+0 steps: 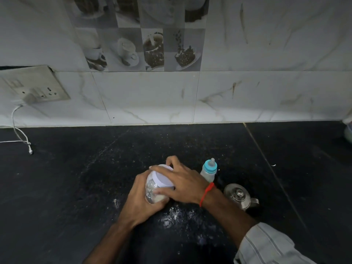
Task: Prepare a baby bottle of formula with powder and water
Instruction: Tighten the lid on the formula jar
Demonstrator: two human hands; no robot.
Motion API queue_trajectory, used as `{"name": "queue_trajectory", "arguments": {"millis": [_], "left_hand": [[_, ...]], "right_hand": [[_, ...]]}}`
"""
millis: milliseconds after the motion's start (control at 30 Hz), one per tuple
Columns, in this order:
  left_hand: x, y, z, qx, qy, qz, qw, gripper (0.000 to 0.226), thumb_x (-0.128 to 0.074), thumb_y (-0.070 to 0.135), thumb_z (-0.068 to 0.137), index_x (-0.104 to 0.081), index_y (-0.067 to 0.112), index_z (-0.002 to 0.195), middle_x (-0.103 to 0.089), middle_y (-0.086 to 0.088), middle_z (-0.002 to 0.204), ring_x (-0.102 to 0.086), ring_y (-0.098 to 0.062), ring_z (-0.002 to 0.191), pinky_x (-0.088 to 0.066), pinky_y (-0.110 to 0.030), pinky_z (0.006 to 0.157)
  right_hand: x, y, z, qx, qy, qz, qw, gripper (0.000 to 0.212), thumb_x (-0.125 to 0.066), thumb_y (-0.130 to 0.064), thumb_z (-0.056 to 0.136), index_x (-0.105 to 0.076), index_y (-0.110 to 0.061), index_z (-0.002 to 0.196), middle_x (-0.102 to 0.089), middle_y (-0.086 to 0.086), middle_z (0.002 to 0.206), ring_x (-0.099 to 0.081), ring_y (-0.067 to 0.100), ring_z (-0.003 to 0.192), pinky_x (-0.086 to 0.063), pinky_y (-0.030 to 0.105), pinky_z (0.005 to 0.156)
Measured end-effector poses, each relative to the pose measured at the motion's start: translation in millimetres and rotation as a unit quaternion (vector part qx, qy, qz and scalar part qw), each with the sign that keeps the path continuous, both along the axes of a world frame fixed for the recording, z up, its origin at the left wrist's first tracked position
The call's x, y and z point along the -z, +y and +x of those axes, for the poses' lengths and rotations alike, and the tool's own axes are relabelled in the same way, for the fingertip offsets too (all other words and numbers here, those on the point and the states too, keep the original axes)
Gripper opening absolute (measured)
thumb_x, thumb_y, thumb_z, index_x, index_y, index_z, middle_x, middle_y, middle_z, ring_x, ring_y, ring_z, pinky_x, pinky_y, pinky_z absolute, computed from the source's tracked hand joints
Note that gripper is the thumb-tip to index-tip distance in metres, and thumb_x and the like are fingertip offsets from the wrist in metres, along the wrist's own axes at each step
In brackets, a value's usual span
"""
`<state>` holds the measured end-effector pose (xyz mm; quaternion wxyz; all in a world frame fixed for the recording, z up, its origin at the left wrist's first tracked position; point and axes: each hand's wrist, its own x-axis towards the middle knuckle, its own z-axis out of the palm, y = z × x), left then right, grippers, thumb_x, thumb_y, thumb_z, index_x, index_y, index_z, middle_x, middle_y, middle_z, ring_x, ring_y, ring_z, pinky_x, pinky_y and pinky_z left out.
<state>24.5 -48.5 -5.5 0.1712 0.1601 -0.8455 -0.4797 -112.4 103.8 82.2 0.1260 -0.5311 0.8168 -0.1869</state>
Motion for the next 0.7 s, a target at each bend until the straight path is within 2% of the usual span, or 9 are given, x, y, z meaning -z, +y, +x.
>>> {"name": "queue_trajectory", "arguments": {"millis": [100, 167, 267, 333, 400, 467, 567, 633, 700], "left_hand": [[-23, -1, 0, 0.059, 0.000, -0.033, 0.998, 0.092, -0.097, 0.037, 0.065, -0.044, 0.046, 0.139, -0.057, 0.015, 0.130, -0.062, -0.004, 0.118, -0.056, -0.024, 0.090], [-38, -4, 0, 0.118, -0.023, -0.002, 0.993, 0.089, -0.097, 0.029, 0.066, -0.048, 0.044, 0.139, -0.064, 0.013, 0.124, -0.068, -0.012, 0.112, -0.061, -0.039, 0.087], [-62, -3, -1, 0.222, -0.068, 0.079, 0.969, 0.088, -0.093, 0.019, 0.070, -0.048, 0.039, 0.143, -0.069, 0.001, 0.126, -0.071, -0.026, 0.111, -0.061, -0.053, 0.089], [-72, 4, -3, 0.293, -0.091, 0.140, 0.941, 0.086, -0.088, 0.016, 0.074, -0.048, 0.028, 0.149, -0.066, -0.008, 0.135, -0.066, -0.031, 0.124, -0.056, -0.050, 0.100], [-77, 10, -5, 0.336, -0.111, 0.202, 0.913, 0.082, -0.083, 0.013, 0.076, -0.048, 0.019, 0.150, -0.065, -0.010, 0.139, -0.063, -0.031, 0.129, -0.052, -0.041, 0.103], [-80, 13, -7, 0.344, -0.114, 0.221, 0.905, 0.077, -0.081, 0.011, 0.078, -0.049, 0.016, 0.148, -0.067, -0.009, 0.134, -0.064, -0.028, 0.125, -0.052, -0.039, 0.101], [-82, 14, -8, 0.264, -0.093, 0.140, 0.950, 0.076, -0.087, 0.019, 0.075, -0.052, 0.029, 0.141, -0.070, -0.007, 0.124, -0.072, -0.026, 0.112, -0.060, -0.051, 0.093], [-84, 16, -10, 0.195, -0.091, 0.055, 0.975, 0.081, -0.092, 0.028, 0.068, -0.050, 0.042, 0.137, -0.073, 0.007, 0.114, -0.075, -0.015, 0.099, -0.064, -0.045, 0.080], [-87, 21, -11, 0.170, -0.087, 0.013, 0.982, 0.090, -0.094, 0.033, 0.065, -0.045, 0.044, 0.139, -0.071, 0.012, 0.110, -0.074, -0.009, 0.092, -0.064, -0.034, 0.070]], "right_hand": [[-8, 3, -6, -0.042, 0.013, -0.023, 0.999, 0.055, -0.054, -0.064, 0.095, -0.038, -0.047, 0.145, -0.035, -0.002, 0.129, -0.055, 0.019, 0.097, -0.058, 0.047, 0.082], [-9, 9, -7, -0.104, 0.089, -0.061, 0.989, 0.049, -0.052, -0.061, 0.097, -0.045, -0.040, 0.141, -0.044, 0.002, 0.128, -0.061, 0.022, 0.093, -0.059, 0.043, 0.069], [-8, 21, -15, -0.206, 0.189, -0.191, 0.941, 0.049, -0.046, -0.062, 0.098, -0.053, -0.024, 0.129, -0.060, 0.013, 0.117, -0.065, 0.026, 0.084, -0.054, 0.036, 0.055], [-8, 26, -22, -0.282, 0.207, -0.247, 0.904, 0.052, -0.036, -0.061, 0.100, -0.052, -0.017, 0.124, -0.064, 0.020, 0.111, -0.063, 0.028, 0.079, -0.051, 0.032, 0.056], [-10, 29, -26, -0.319, 0.198, -0.262, 0.889, 0.054, -0.030, -0.060, 0.102, -0.051, -0.015, 0.123, -0.065, 0.024, 0.108, -0.062, 0.029, 0.077, -0.050, 0.032, 0.058], [-12, 32, -25, -0.303, 0.183, -0.261, 0.898, 0.054, -0.030, -0.059, 0.102, -0.050, -0.014, 0.124, -0.064, 0.023, 0.107, -0.063, 0.029, 0.076, -0.050, 0.033, 0.059], [-13, 38, -18, -0.171, 0.185, -0.208, 0.945, 0.052, -0.031, -0.059, 0.101, -0.050, -0.019, 0.128, -0.060, 0.012, 0.103, -0.062, 0.028, 0.069, -0.052, 0.035, 0.053], [-13, 39, -10, -0.058, 0.182, -0.163, 0.968, 0.050, -0.031, -0.060, 0.100, -0.049, -0.024, 0.130, -0.059, 0.006, 0.100, -0.063, 0.029, 0.065, -0.054, 0.040, 0.052], [-14, 37, 1, 0.012, 0.165, -0.131, 0.978, 0.051, -0.027, -0.063, 0.098, -0.047, -0.026, 0.128, -0.058, 0.004, 0.098, -0.064, 0.028, 0.068, -0.056, 0.044, 0.058]]}}
